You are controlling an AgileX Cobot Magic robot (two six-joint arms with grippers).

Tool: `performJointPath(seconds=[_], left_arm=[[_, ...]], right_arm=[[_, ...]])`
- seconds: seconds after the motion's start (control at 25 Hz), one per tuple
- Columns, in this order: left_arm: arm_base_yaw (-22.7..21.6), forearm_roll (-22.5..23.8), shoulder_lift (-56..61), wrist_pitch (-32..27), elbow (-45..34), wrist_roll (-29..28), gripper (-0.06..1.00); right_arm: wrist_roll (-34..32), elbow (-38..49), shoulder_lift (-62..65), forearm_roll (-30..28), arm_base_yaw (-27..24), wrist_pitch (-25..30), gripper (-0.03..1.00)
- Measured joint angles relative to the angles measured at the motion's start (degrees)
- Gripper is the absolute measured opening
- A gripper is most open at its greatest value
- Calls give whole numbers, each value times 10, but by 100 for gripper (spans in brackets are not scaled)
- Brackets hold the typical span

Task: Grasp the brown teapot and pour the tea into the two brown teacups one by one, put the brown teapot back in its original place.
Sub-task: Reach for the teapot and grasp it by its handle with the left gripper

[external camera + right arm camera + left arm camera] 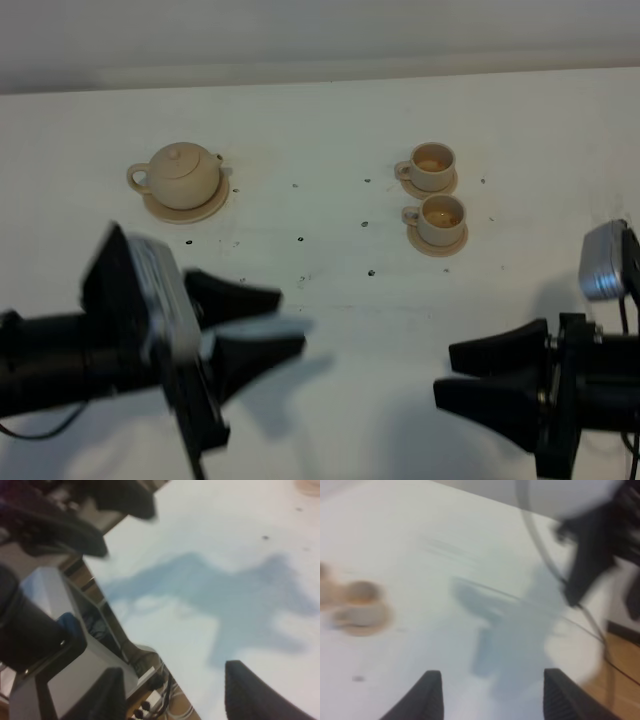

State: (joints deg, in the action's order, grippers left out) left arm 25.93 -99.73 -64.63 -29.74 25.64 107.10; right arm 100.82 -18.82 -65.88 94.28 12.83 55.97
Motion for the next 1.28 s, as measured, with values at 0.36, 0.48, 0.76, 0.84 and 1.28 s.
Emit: performJointPath(seconds=[0.36,0.48,0.76,0.84,1.28], left_arm=[[0,264,38,84,102,-399,45],[0,434,30,54,150,-586,45],[0,808,-11,-45,255,-956,45],[0,863,-24,-48,275,-1001,45],[0,896,-124,-50,366,-1019,45]], right_arm=[[-427,-144,5,-319,0,-9,47],[-569,-186,28,-459,0,-9,47],[-815,-202,153,-704,0,33,47],[-872,-202,201,-768,0,46,47],[-965,-113,435,-893,0,75,47]])
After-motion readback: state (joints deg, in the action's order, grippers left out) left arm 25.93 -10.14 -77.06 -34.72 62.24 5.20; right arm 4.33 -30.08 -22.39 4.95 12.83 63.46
